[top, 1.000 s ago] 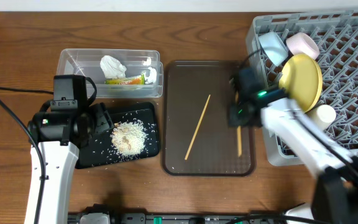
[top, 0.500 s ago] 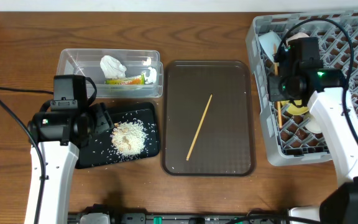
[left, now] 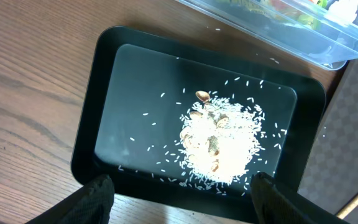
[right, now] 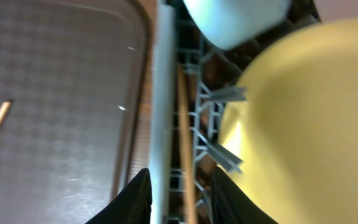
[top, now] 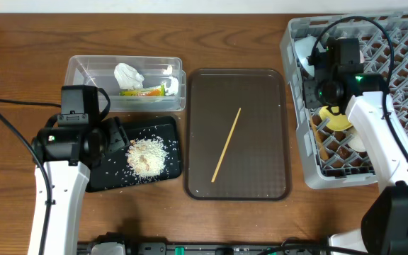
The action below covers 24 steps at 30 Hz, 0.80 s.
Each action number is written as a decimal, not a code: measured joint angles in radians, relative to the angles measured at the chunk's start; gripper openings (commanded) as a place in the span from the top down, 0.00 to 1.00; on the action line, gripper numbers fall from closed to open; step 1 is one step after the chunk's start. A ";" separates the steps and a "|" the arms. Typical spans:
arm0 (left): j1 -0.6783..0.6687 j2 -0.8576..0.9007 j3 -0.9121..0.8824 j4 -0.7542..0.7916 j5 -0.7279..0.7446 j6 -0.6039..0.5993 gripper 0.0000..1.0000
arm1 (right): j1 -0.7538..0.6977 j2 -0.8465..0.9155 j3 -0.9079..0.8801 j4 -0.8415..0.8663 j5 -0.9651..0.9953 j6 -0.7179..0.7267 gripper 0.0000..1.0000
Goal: Sort waste into correct bins and load items into the dishwasher rack
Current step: 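Carry one chopstick into the rack beside the yellow plate, then return the right gripper to the tray and grasp the second chopstick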
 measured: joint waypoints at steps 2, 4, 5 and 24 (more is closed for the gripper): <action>0.000 0.000 0.000 0.000 0.000 0.000 0.27 | 0.023 -0.011 0.013 0.002 -0.029 0.010 0.65; 0.000 0.000 0.000 0.000 0.000 0.000 0.27 | 0.060 -0.024 0.029 0.010 -0.053 0.034 0.64; 0.000 0.000 0.000 0.000 0.000 0.000 0.27 | 0.085 -0.031 0.035 0.011 -0.064 0.047 0.64; 0.000 0.000 0.000 0.000 0.000 0.000 0.27 | 0.483 0.198 -0.098 0.015 -0.118 0.373 0.67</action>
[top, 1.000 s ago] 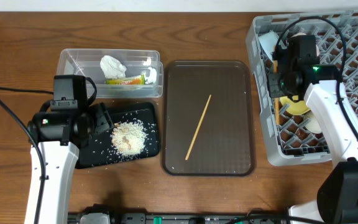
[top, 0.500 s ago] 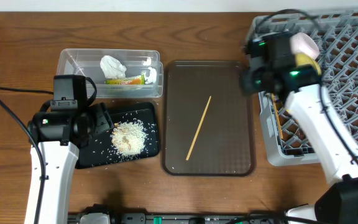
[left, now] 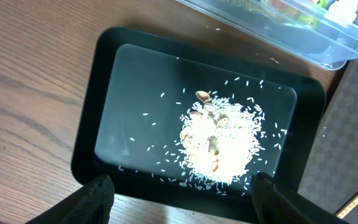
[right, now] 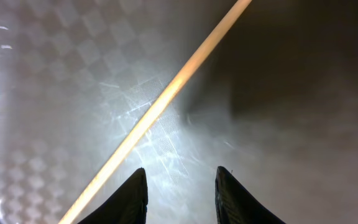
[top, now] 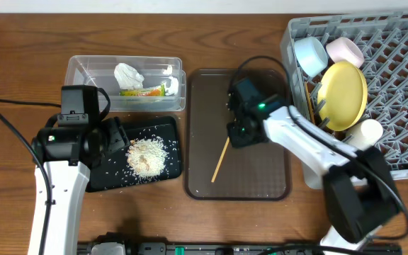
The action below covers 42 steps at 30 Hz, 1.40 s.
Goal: Sort waste into correct bins and load items into the dishwasher rack
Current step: 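Return the right gripper to the tray and grasp the second chopstick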
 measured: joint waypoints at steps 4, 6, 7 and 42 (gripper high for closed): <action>0.000 0.000 0.000 0.000 0.000 0.000 0.27 | 0.024 0.052 -0.002 0.037 -0.001 0.077 0.65; 0.000 0.000 0.000 0.000 0.000 0.000 0.27 | 0.029 0.063 -0.002 0.053 -0.001 0.106 0.65; 0.000 0.000 0.000 0.000 0.000 0.000 0.27 | 0.030 0.066 -0.002 0.061 -0.002 0.119 0.65; 0.000 0.000 0.000 0.000 0.000 0.000 0.27 | 0.108 0.091 -0.007 0.057 0.082 0.304 0.95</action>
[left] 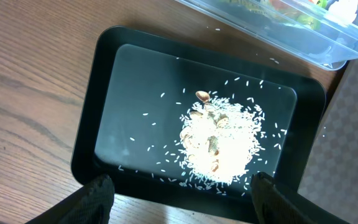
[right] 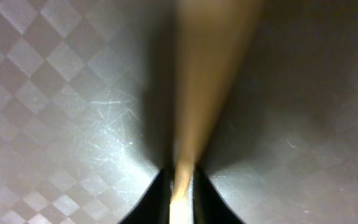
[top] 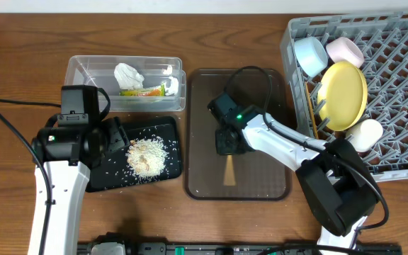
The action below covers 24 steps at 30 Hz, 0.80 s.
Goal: Sort waste into correct bins and load items into the dishwasher rack
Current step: 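Return the right gripper to the tray and grasp the second chopstick, then place the second chopstick into the rack beside the first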
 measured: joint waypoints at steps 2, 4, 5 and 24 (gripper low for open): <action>0.000 0.000 0.000 0.000 0.000 0.000 0.27 | 0.000 0.000 0.003 -0.004 0.002 0.000 0.99; 0.000 0.000 0.000 0.000 0.000 0.000 0.27 | -0.007 -0.001 0.008 -0.018 0.005 0.002 0.99; 0.000 0.000 0.000 0.000 0.000 0.000 0.27 | -0.013 -0.002 0.012 -0.034 0.007 -0.003 0.99; 0.000 0.000 0.000 0.000 0.000 0.000 0.27 | -0.555 -0.326 0.223 -0.284 0.042 -0.555 0.99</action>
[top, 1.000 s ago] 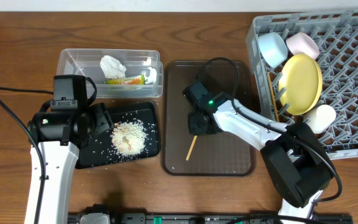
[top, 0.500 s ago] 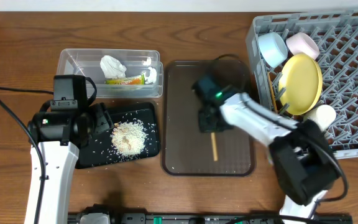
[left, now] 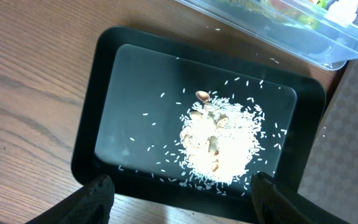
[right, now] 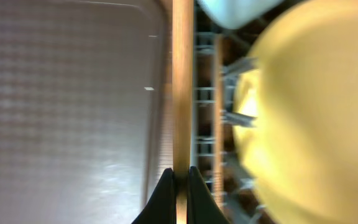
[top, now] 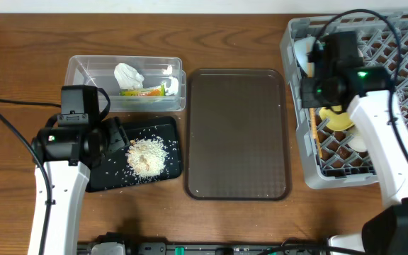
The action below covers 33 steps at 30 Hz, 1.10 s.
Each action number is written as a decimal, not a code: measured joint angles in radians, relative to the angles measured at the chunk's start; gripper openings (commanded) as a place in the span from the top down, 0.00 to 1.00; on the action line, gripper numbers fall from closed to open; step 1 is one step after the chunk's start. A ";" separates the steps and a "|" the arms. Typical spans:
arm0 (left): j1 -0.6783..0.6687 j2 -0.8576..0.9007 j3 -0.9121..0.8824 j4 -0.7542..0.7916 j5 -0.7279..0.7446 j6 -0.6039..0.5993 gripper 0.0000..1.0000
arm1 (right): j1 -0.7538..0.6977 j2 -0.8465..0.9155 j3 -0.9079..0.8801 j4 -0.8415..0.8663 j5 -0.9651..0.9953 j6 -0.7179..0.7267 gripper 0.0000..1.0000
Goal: Sort waste into correct bins and load items into the dishwasher rack
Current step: 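Place the second chopstick into the rack beside the first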
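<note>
My right gripper (right: 179, 171) is shut on a wooden chopstick (right: 182, 74), which runs up the right wrist view along the left wall of the grey dishwasher rack (top: 402, 64). In the overhead view that gripper (top: 316, 88) sits at the rack's left edge. A yellow plate (right: 309, 99) and a second wooden stick (right: 218, 93) stand in the rack just beside it. My left gripper (left: 182, 199) hangs open above the near edge of the black tray (left: 135, 93), which holds a heap of rice and shells (left: 219, 143).
A brown serving tray (top: 237, 134) lies in the middle with nothing on it. A clear plastic bin (top: 126, 85) with wrappers and crumpled paper stands behind the black tray. A pale cup (top: 304, 51) sits in the rack's near-left corner.
My right gripper, then shut on the chopstick low on the brown tray, is now at the rack's left edge with the chopstick still in it. The brown tray is bare. The left arm is unchanged.
At first my right gripper was open at the rack's left edge and a chopstick lay on the brown tray. Then it was open over that chopstick, then shut on it. Now it holds the chopstick at the rack. My left gripper stayed open over the black tray.
</note>
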 measured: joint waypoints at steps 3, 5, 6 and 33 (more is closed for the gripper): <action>0.000 0.000 0.000 0.000 0.000 0.000 0.27 | -0.056 0.019 0.000 0.002 0.000 -0.053 0.99; 0.000 0.000 0.000 0.000 0.000 0.000 0.27 | -0.084 0.040 0.000 0.007 0.002 -0.076 0.99; 0.000 0.000 0.000 0.000 0.000 0.000 0.27 | -0.092 0.055 0.000 0.009 0.003 -0.086 0.99; 0.000 0.000 0.000 0.000 0.000 0.000 0.27 | -0.090 0.143 -0.032 -0.167 -0.026 -0.051 0.96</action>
